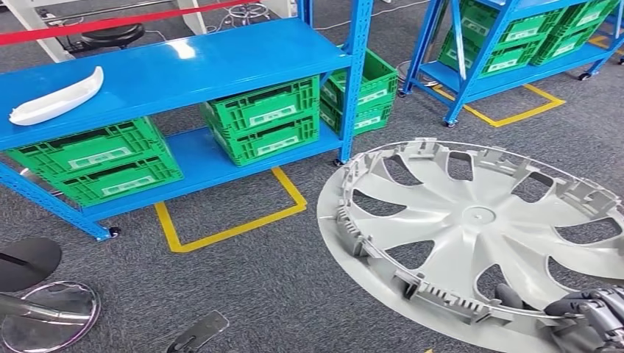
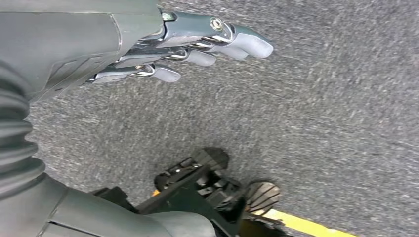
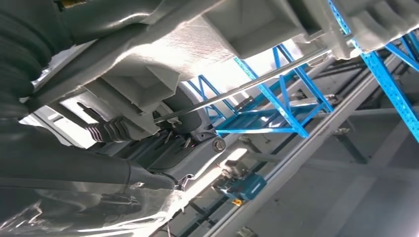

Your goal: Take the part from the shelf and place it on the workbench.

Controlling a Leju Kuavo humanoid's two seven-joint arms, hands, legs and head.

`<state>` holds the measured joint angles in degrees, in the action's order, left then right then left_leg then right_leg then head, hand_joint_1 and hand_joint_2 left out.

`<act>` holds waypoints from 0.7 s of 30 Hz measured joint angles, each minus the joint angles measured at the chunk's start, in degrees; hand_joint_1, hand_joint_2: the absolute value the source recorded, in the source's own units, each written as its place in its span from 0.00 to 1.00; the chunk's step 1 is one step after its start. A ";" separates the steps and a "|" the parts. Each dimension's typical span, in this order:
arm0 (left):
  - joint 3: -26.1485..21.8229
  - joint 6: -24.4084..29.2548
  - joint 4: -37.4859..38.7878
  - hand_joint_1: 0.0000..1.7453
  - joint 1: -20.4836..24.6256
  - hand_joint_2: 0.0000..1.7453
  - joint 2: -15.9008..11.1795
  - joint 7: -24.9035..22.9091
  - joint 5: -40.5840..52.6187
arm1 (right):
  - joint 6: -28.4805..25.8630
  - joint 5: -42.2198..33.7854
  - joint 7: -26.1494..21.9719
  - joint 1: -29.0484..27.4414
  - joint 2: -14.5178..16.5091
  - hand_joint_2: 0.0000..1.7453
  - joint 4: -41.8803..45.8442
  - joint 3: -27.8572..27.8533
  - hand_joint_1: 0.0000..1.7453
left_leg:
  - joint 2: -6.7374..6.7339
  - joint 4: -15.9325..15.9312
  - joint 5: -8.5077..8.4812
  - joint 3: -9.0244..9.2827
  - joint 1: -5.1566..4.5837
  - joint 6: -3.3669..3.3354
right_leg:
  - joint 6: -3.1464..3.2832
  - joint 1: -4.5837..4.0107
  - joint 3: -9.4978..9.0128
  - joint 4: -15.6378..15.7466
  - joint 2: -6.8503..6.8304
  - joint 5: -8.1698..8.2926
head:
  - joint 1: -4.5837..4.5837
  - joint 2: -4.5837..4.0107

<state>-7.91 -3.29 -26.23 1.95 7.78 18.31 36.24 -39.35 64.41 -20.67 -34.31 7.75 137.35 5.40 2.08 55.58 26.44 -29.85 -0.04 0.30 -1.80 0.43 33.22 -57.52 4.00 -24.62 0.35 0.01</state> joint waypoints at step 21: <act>-0.25 0.58 -1.26 0.00 -1.33 1.00 0.07 0.22 -0.98 | -0.02 8.77 7.98 -1.82 0.09 1.00 1.31 -0.51 1.00 | -3.05 12.01 6.71 -5.86 -0.06 1.37 | 1.73 0.02 -0.54 -0.34 -3.19 -0.97 | 0.26 0.00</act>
<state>-8.16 -2.72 -27.49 0.62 7.85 18.53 35.26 -39.36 73.17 -12.68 -36.12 7.85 138.67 4.88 -0.97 67.59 33.15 -35.72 -0.10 1.66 -0.07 0.45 32.68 -57.86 0.80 -25.60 0.61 0.01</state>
